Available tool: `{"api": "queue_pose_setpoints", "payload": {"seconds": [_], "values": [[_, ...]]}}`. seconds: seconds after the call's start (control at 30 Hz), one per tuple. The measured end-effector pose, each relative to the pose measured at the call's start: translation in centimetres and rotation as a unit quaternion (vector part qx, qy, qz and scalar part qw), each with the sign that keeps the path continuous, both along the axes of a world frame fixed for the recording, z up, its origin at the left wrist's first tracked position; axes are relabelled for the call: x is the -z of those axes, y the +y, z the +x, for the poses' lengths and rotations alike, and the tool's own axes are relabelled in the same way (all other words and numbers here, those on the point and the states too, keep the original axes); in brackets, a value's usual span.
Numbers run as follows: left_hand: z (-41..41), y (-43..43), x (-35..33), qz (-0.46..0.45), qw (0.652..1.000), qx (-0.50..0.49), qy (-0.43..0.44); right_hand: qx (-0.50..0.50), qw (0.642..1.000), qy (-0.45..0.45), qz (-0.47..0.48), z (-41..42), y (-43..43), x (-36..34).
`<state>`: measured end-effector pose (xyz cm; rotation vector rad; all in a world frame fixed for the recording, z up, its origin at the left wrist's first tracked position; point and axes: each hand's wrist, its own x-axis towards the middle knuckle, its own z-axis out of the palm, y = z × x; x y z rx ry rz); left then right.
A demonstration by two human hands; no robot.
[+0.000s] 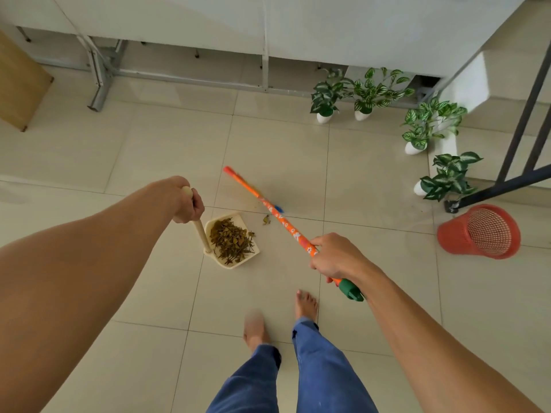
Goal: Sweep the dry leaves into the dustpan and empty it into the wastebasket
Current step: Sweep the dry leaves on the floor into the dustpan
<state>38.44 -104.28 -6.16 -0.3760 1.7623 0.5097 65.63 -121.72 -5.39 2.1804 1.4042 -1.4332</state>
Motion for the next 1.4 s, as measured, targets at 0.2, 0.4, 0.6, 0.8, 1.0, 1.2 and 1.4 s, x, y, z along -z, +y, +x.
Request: {"api": "queue_pose_setpoints", "payload": {"seconds": [0.2,0.4,0.6,0.8,1.0,1.2,1.4], "values": [[0.8,-0.7,0.5,-0.004,1.000,0.010,-0.003,-0.002,0.998,-0.056,0.014,-1.0,-0.1,1.2],[1.3,-1.1,0.5,0.001,1.000,0.022,0.009,0.016,0.999,0.000,-0.034,0.5,-0.8,0.9],[0.0,-1.8,0.4,-0.001,1.000,0.027,0.000,0.032,0.999,0.040,-0.019,2.4,-2.1,-2.2],[0.7,-2.8,0.6,0.000,1.000,0.019,0.006,-0.035,0.999,-0.023,-0.013,-0.6,-2.4,-0.1],[0.9,-3.6,0.9,0.004,1.000,0.014,0.003,0.050,0.994,0.089,-0.044,1.1,-3.8,-1.2],[0.5,-4.3,1.6,0.000,1.000,0.017,-0.003,0.029,0.997,0.070,-0.005,0.3,-4.3,-1.8],[0.9,-4.1,5.7,-0.031,0.999,-0.011,0.027,0.019,0.995,0.091,-0.040,-2.1,-4.4,-0.7]]}}
